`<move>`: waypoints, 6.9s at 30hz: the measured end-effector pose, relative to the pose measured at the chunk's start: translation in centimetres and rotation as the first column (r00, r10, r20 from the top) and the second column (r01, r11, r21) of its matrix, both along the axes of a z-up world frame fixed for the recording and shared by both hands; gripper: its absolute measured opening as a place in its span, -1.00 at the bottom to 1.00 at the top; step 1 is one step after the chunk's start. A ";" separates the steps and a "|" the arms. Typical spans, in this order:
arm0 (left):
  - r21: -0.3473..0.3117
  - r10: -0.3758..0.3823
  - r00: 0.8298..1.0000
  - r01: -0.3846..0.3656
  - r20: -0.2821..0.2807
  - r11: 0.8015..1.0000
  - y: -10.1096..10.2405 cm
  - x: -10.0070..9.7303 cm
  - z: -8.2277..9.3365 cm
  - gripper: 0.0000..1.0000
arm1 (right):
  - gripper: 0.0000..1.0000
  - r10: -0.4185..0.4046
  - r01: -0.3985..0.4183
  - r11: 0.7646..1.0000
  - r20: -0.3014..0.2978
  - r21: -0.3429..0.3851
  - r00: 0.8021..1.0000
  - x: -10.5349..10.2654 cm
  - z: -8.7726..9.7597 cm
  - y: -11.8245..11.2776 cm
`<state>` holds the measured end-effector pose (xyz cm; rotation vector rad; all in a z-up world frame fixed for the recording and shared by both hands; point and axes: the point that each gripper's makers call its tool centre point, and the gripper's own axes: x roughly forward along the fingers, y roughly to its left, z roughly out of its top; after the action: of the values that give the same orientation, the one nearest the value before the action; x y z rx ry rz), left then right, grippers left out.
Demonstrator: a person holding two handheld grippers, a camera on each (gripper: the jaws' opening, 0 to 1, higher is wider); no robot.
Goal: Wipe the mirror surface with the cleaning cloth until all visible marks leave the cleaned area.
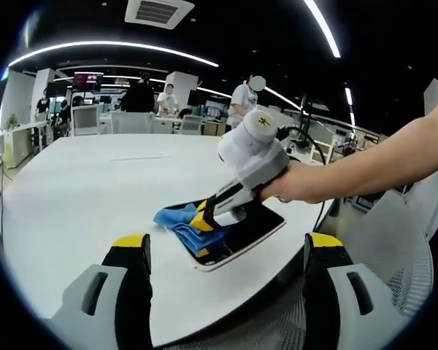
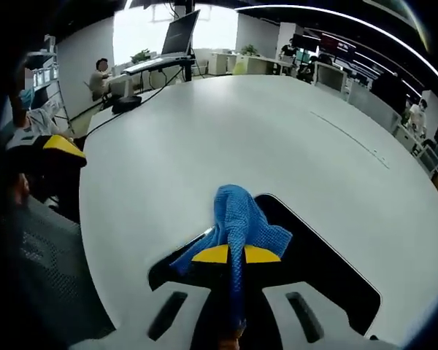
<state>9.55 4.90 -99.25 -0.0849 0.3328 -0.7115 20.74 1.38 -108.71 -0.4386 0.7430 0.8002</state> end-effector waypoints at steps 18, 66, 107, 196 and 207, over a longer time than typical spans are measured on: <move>0.001 -0.001 1.000 0.001 -0.002 1.000 0.0 0.0 0.0 0.68 | -1.00 -0.077 0.077 0.997 0.000 0.016 0.997 0.1 0.1 -3.0; 0.008 -0.005 1.000 0.006 -0.015 1.000 -0.1 -0.1 -0.3 0.67 | -1.00 -0.278 0.278 0.960 -0.029 0.021 0.960 0.7 0.0 -12.8; 0.006 -0.010 1.000 0.010 -0.015 1.000 -0.2 -0.1 -0.3 0.67 | -1.00 -0.412 0.414 0.909 -0.052 0.035 0.909 0.3 0.0 -19.1; 0.018 -0.001 1.000 0.001 -0.011 1.000 -0.1 0.0 -0.3 0.65 | -1.00 -0.099 0.101 0.993 -0.033 0.068 0.995 -5.5 0.0 -16.8; 0.021 0.001 1.000 0.000 -0.015 1.000 -0.1 0.0 -0.3 0.65 | -1.00 -0.042 0.044 0.997 -0.033 0.067 0.999 -5.5 0.1 -14.7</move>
<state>9.54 4.83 -99.60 -0.0704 0.3543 -0.7068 15.24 -13.34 -108.66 -0.3488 0.7501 0.7906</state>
